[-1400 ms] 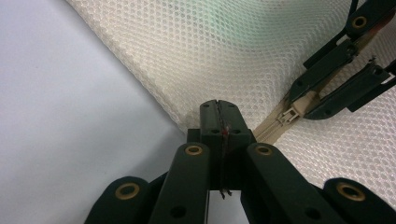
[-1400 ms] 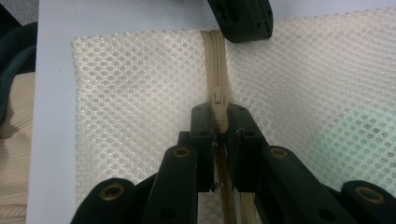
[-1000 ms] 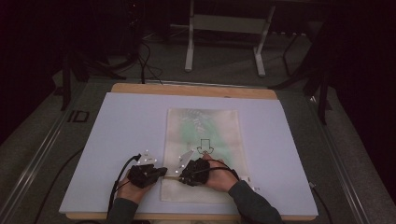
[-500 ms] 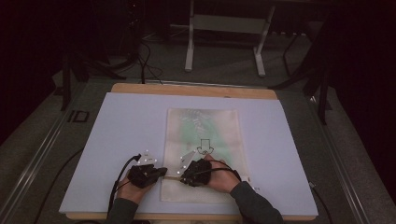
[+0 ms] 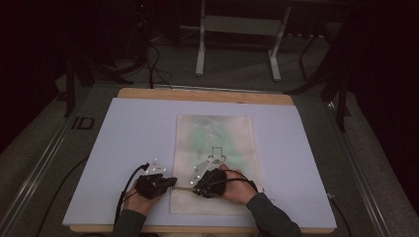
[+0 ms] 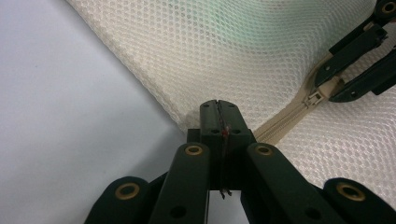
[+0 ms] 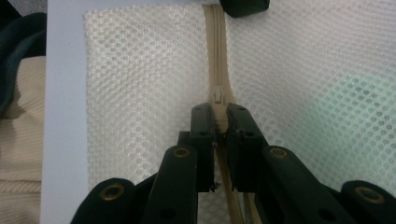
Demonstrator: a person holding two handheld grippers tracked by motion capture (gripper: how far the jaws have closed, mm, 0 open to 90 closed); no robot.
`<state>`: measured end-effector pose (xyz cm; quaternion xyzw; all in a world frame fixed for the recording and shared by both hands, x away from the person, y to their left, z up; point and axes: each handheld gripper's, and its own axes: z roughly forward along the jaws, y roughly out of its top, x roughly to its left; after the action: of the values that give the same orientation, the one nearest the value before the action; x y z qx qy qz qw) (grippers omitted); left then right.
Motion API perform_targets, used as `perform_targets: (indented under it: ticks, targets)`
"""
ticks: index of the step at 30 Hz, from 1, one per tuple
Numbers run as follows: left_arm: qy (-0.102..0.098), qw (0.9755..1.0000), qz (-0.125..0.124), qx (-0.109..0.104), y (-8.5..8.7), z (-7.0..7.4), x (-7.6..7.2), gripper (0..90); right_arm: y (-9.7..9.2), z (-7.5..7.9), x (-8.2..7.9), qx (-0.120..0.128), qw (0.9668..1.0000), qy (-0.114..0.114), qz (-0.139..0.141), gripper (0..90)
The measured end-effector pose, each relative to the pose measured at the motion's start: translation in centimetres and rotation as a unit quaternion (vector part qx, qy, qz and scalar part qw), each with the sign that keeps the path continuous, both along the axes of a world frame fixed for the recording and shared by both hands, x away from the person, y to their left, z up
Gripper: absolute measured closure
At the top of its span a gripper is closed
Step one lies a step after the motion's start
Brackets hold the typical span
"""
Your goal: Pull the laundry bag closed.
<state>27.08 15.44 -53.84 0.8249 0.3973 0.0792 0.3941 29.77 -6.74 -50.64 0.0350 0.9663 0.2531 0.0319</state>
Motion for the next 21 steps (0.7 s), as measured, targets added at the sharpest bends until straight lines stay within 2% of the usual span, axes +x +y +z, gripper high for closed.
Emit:
perform_targets:
  ticks: [21]
  targets:
    - [0.002, 1.0, 0.001, -0.002, 0.0, 0.0, 0.0, 89.6, -1.9, 0.3, 0.0, 0.001, 1.0, 0.002, -0.006, 82.4]
